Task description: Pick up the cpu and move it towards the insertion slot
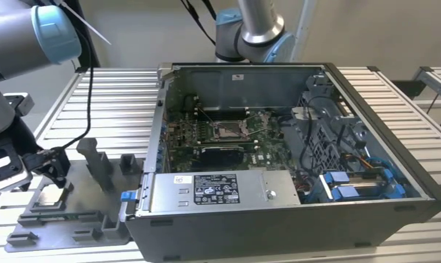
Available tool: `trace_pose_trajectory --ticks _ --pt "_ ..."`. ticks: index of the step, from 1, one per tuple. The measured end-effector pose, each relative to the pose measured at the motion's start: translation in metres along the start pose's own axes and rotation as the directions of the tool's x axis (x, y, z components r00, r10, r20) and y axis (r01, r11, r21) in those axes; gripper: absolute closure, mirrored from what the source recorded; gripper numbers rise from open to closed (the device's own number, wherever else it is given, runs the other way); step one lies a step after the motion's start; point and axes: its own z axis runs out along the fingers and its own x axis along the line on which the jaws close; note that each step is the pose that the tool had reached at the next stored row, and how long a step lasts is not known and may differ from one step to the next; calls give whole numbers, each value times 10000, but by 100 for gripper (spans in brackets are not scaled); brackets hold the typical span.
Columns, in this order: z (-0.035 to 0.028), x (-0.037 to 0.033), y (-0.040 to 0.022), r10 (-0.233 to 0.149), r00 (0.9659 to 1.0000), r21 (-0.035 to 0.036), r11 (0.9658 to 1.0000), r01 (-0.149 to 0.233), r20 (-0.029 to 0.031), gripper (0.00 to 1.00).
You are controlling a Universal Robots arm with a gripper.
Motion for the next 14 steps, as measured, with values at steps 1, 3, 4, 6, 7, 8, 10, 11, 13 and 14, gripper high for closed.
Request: trace_pose_trajectory --ticks 1,3,4,6,7,8,10,11,13,14 --pt "18 0 -1 -5 10000 -1 10000 5 1 0" --pt "51 1 -3 -16 10000 0 10000 16 -1 0" --pt "69 2 -4 -22 10000 0 10000 22 -1 0" --pt "102 2 -6 -33 10000 0 10000 33 -2 0" --pt "119 3 -7 -38 10000 0 10000 38 -2 0" --pt "137 3 -7 -44 10000 0 10000 44 -1 0" --pt "169 4 -8 -59 10000 -1 10000 59 -1 0" --pt "183 4 -9 -70 10000 0 10000 70 -2 0" --pt "211 6 -10 -93 10000 0 10000 93 -4 0" --pt "224 7 -10 -102 9999 0 9999 102 -4 0"
